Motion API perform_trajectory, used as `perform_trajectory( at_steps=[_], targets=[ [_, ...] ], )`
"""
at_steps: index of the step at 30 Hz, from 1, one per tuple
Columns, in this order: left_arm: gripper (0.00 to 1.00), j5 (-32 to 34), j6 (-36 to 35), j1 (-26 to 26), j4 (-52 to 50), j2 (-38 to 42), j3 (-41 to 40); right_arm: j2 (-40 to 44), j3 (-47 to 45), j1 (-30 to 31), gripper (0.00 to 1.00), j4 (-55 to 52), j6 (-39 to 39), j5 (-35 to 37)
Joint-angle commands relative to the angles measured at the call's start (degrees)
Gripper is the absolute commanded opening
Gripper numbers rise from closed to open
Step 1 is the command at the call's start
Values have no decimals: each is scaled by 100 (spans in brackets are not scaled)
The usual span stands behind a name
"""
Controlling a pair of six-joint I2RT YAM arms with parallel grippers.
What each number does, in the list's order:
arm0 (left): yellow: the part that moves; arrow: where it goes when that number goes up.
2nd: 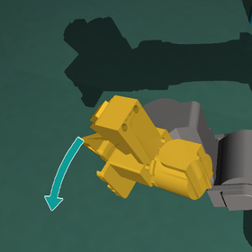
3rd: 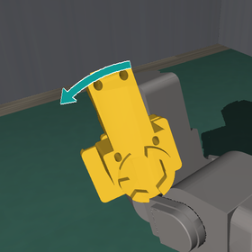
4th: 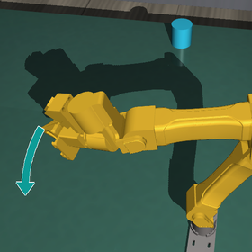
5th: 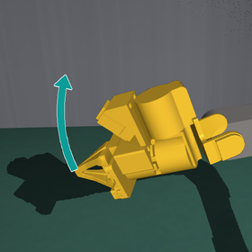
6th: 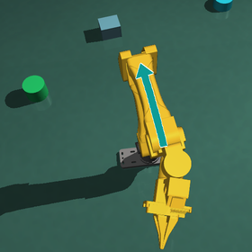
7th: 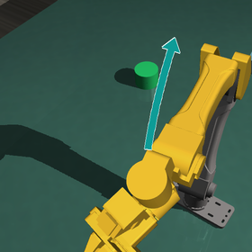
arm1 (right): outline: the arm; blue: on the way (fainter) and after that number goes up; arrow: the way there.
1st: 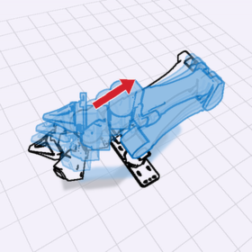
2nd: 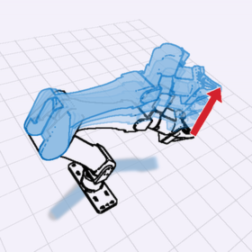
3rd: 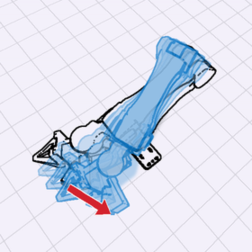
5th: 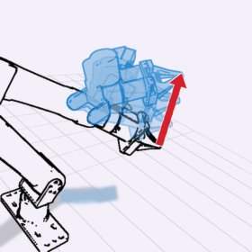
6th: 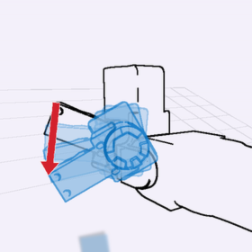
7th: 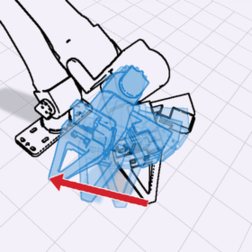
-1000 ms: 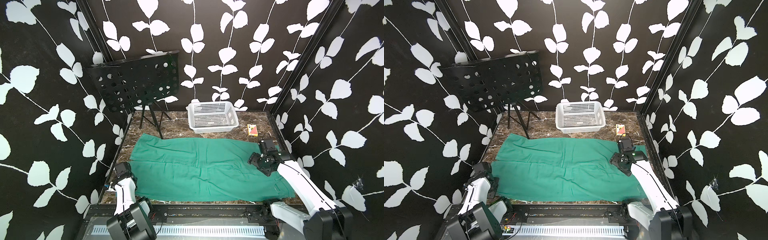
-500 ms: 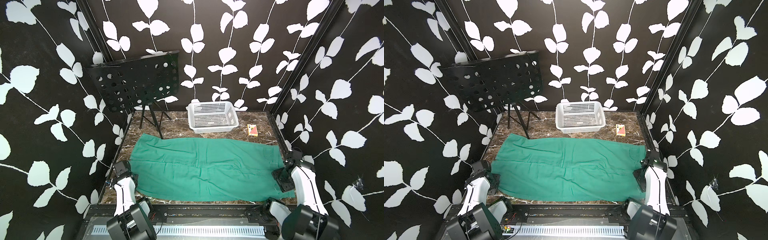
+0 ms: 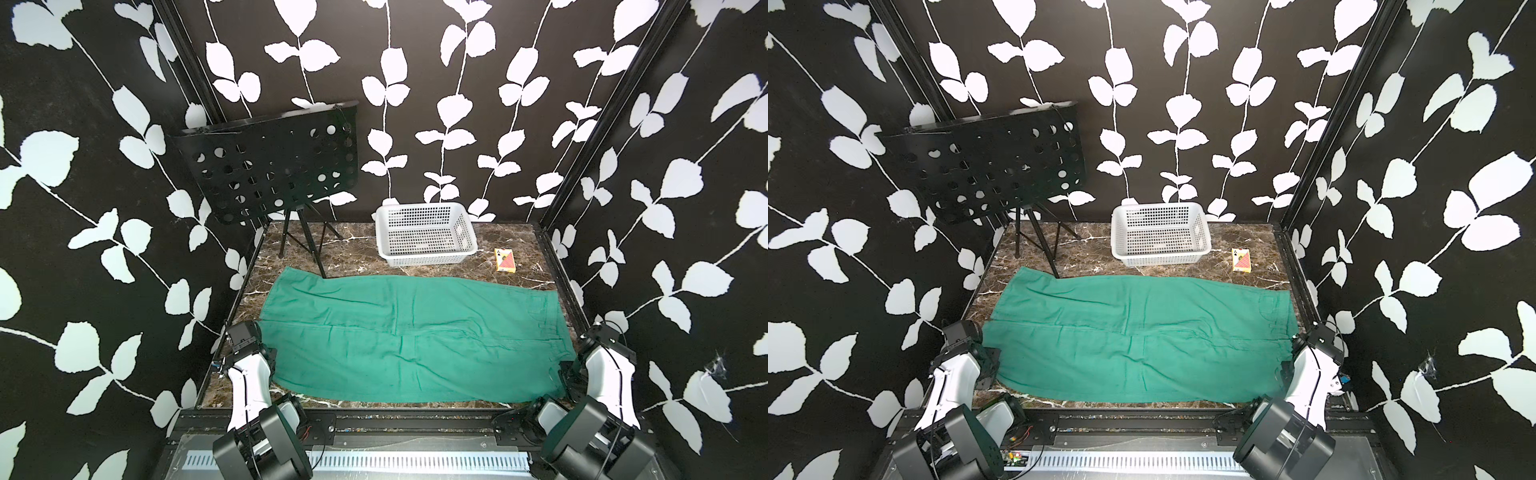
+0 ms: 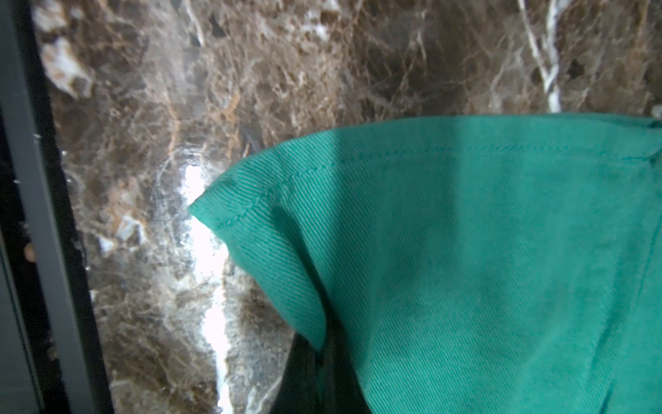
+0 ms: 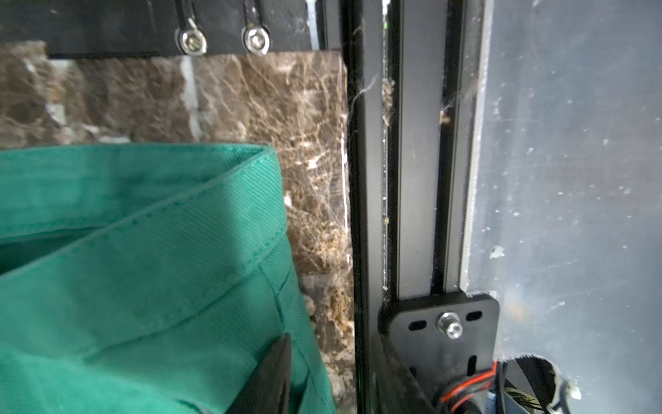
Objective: Roll up the long pants
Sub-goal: Fold the long pant at the center of the board.
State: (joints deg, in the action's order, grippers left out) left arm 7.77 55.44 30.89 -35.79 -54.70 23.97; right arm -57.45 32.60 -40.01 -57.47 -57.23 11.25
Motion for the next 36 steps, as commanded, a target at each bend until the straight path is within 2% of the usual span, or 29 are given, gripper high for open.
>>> perform_trajectory(
  at_steps=[1, 12, 17, 20, 22, 25, 28, 29, 36],
  targets=[
    [0, 62, -26, -1, -121, -17, 168, -147, -70, -33, 40, 471, -2, 149],
    [0, 127, 152, 0, -390, -73, 330, -1160, -250, 55, 47, 1355, 65, -569],
    [0, 93, 264, -1, -433, -68, 464, -1419, -75, 543, 54, 1300, -63, -353],
    [0, 189, 341, 0, -557, -76, 572, -1502, -27, 595, 54, 1260, -111, -298],
    [0, 268, 392, 4, -681, -70, 657, -1482, -33, 596, 44, 1234, -163, -262],
    [0, 396, 511, 3, -948, -46, 803, -1345, -93, 587, 17, 1237, -267, -112],
    [0, 528, 576, 2, -1301, 21, 1004, -1073, -105, 526, 3, 1079, -315, 14],
    [0, 572, 582, 0, -1407, 48, 1068, -929, -91, 500, 0, 1010, -330, 18],
    [0, 874, 470, -2, -2035, 373, 1550, 228, 504, 450, 0, 171, -429, 162]
  ],
)
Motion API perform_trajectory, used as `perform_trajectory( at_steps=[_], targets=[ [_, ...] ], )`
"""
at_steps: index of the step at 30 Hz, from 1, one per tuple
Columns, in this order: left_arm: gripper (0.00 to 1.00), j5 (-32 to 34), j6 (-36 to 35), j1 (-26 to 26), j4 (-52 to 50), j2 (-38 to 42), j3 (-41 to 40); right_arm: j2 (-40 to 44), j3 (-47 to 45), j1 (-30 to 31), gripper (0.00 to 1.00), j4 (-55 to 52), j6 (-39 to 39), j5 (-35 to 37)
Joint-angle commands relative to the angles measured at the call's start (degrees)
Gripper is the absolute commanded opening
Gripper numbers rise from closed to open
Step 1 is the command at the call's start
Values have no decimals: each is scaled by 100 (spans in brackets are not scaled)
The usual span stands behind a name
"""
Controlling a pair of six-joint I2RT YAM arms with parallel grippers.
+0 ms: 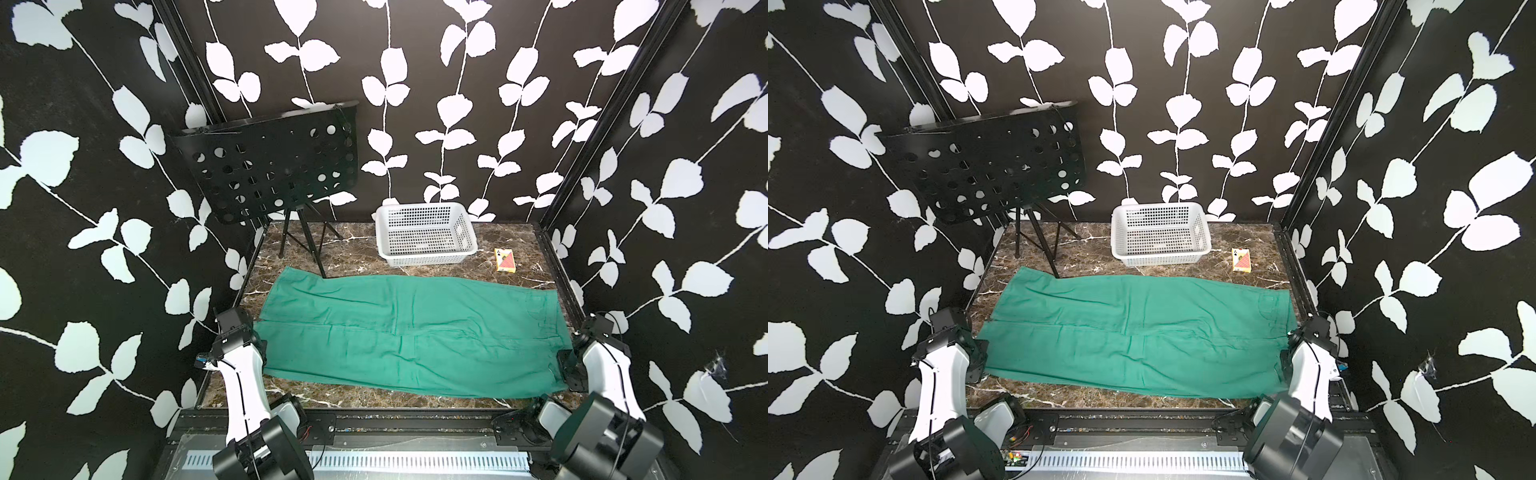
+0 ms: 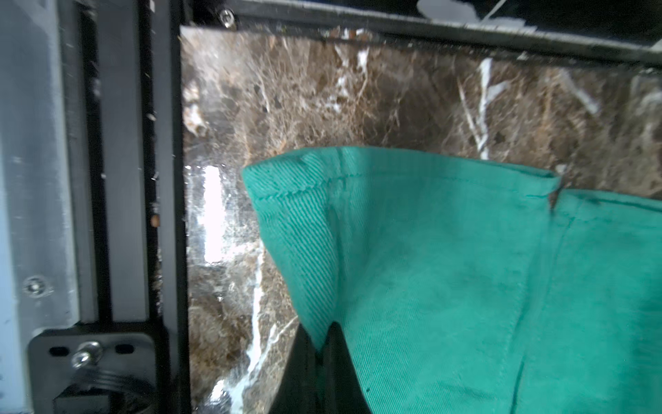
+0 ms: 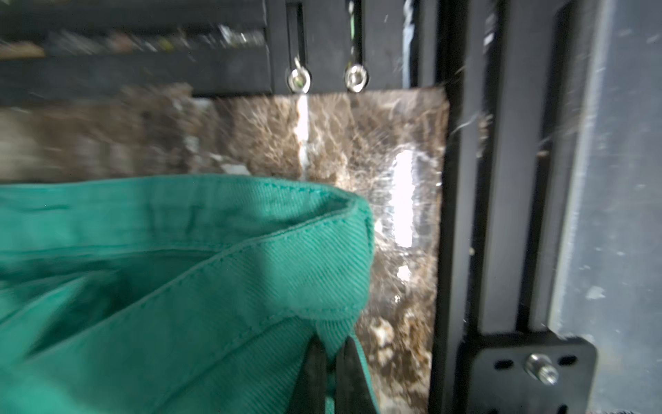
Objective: Roll up the long pants
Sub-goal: Fold the long pant at the center of the board.
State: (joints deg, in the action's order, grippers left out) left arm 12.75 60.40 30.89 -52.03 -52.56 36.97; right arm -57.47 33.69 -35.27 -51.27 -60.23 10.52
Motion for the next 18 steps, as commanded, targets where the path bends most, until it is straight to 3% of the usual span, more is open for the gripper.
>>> perform_trajectory(
  at_steps=[1, 12, 18],
  targets=[
    [0, 410, -52, 1, -453, 195, 308, 317, 482, -24, 0, -550, -134, 256],
    [0, 761, -388, 1, -1224, 619, 1212, 987, 1379, -30, 0, -1775, -192, 464],
    [0, 570, -671, -3, -898, 693, 1588, 883, 1822, -29, 0, -1554, -60, 32]
  ],
)
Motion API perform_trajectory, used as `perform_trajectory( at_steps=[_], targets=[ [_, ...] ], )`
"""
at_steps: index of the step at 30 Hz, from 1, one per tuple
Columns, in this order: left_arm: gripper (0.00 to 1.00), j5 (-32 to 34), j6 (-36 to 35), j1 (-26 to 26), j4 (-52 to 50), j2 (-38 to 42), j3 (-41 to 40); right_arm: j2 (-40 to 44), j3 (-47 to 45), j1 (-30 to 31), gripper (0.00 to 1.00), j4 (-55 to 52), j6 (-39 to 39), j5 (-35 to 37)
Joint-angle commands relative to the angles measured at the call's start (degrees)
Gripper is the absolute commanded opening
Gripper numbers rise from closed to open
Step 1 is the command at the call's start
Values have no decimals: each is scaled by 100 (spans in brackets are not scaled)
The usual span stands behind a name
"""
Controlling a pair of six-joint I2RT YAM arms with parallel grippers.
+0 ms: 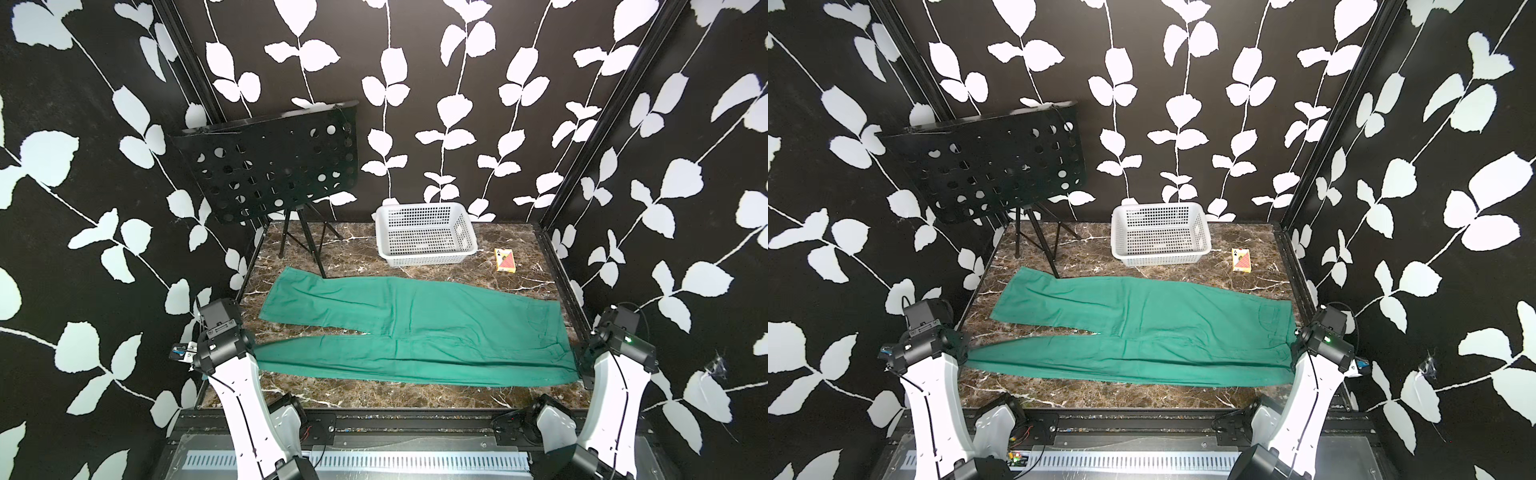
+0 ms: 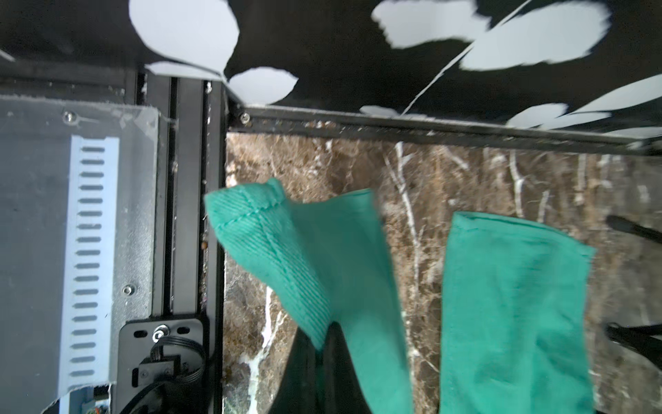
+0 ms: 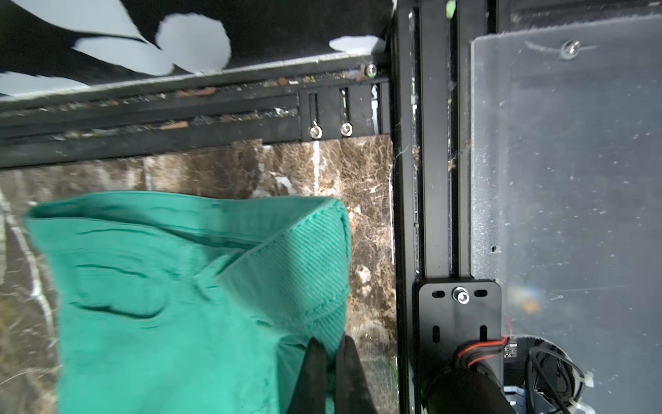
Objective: Roll up the long pants
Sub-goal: Fold the long pant at the center of the board.
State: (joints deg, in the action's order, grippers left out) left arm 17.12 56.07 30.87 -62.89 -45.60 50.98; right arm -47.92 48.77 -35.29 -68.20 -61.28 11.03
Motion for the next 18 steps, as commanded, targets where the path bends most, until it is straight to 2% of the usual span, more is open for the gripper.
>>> perform_trajectory(
  at_steps=[1, 4, 7, 12, 18],
  targets=[
    [0, 8, -244, -2, 369, -34, 172, -175, 345, -21, 0, 376, 124, -249],
    [0, -480, -162, -3, 1195, -272, 90, -525, 371, -9, 0, 1217, 152, -916],
    [0, -928, 25, -147, 1844, -865, 232, -1005, 443, 148, 0, 1989, -40, -1274],
    [0, -693, 196, -919, 2244, -2004, 886, -1952, 939, 743, 0, 2663, -212, -1305],
    [0, -635, 347, -1175, 2737, -2908, 1348, -2939, 1453, 1155, 0, 3177, -268, -1276]
  ],
)
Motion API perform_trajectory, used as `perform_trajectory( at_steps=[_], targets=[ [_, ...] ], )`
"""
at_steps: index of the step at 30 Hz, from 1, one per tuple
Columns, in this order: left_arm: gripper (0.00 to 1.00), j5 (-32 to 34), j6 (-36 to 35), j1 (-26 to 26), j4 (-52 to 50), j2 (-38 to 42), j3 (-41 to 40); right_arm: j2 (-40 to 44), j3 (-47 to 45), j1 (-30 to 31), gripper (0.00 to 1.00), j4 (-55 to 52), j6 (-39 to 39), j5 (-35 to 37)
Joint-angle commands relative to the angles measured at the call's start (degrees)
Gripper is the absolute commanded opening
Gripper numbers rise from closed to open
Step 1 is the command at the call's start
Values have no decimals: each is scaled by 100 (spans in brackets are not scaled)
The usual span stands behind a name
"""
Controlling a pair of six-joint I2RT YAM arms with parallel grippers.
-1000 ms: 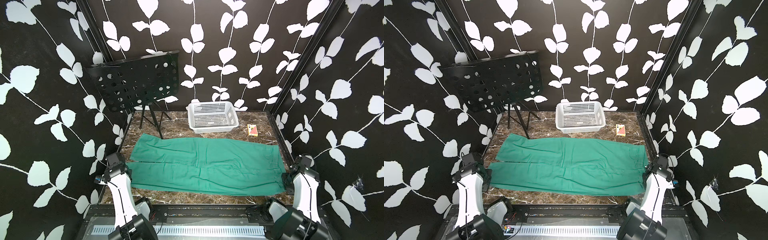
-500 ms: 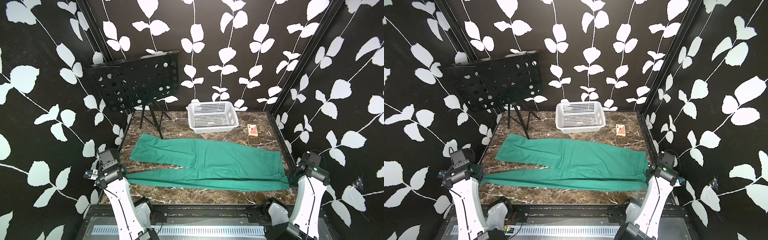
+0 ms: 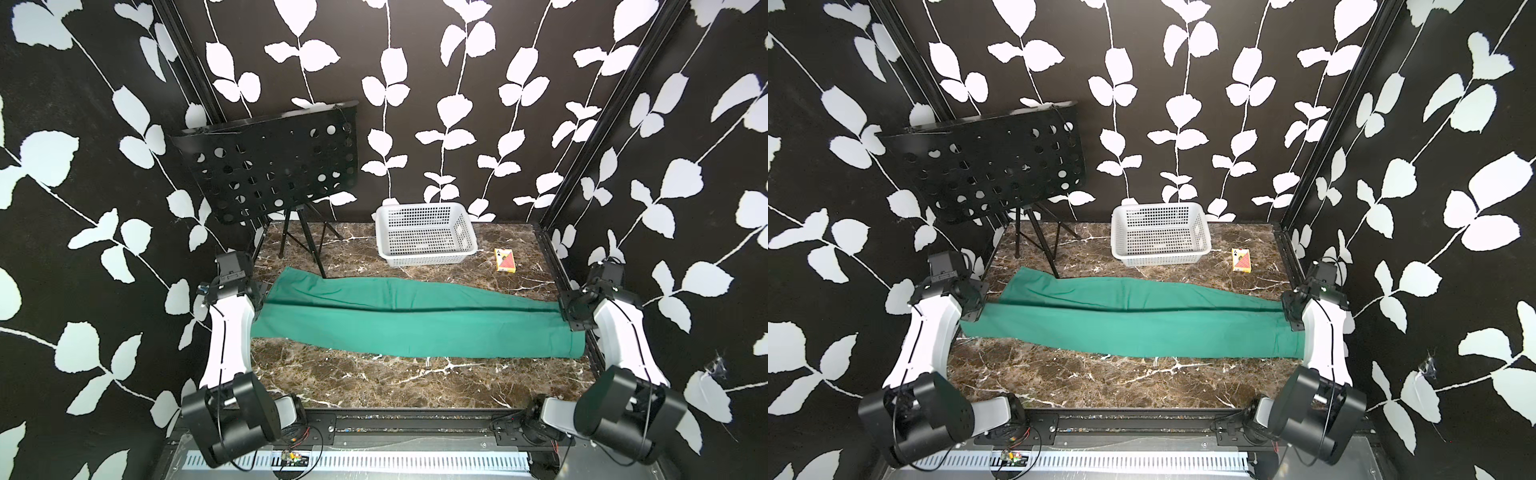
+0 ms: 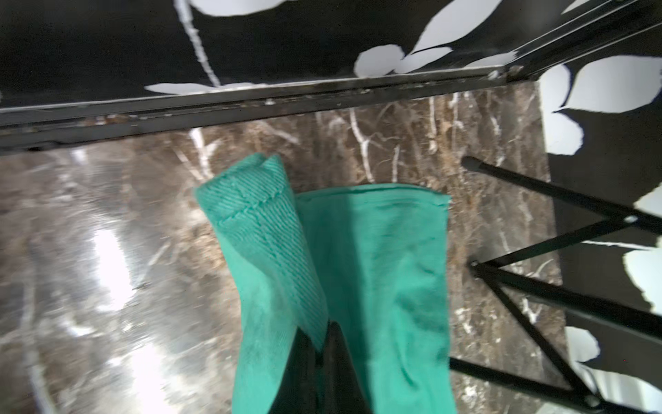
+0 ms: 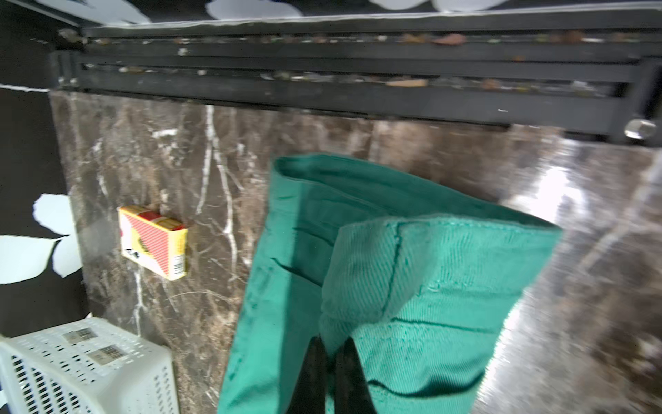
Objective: Roll up the long pants
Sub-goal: Fold the long pant at the center of the board.
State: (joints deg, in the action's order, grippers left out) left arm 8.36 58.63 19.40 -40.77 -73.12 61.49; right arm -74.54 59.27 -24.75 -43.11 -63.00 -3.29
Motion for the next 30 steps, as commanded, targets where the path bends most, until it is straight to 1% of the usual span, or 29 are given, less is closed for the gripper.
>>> perform_trajectory(
  at_steps=[1, 6, 16, 18, 25, 30],
  targets=[
    [0, 260, 73, -41, 540, -286, 400, -415, 505, 139, 0, 696, -98, 154],
    [0, 280, 34, -137, 622, -978, 863, -1138, 961, 312, 0, 882, -97, 262],
    [0, 420, -31, -463, 791, -2237, 1665, -2456, 1546, 542, 0, 1378, -63, 252],
    [0, 416, -14, -483, 794, -2462, 1841, -2695, 1806, 550, 0, 1422, -55, 213],
    [0, 407, 38, -564, 905, -2974, 2173, -3242, 2187, 663, 0, 1619, 24, 302],
    [0, 455, 83, -577, 1122, -3078, 2100, -3472, 2356, 696, 0, 1778, 49, 344]
  ],
)
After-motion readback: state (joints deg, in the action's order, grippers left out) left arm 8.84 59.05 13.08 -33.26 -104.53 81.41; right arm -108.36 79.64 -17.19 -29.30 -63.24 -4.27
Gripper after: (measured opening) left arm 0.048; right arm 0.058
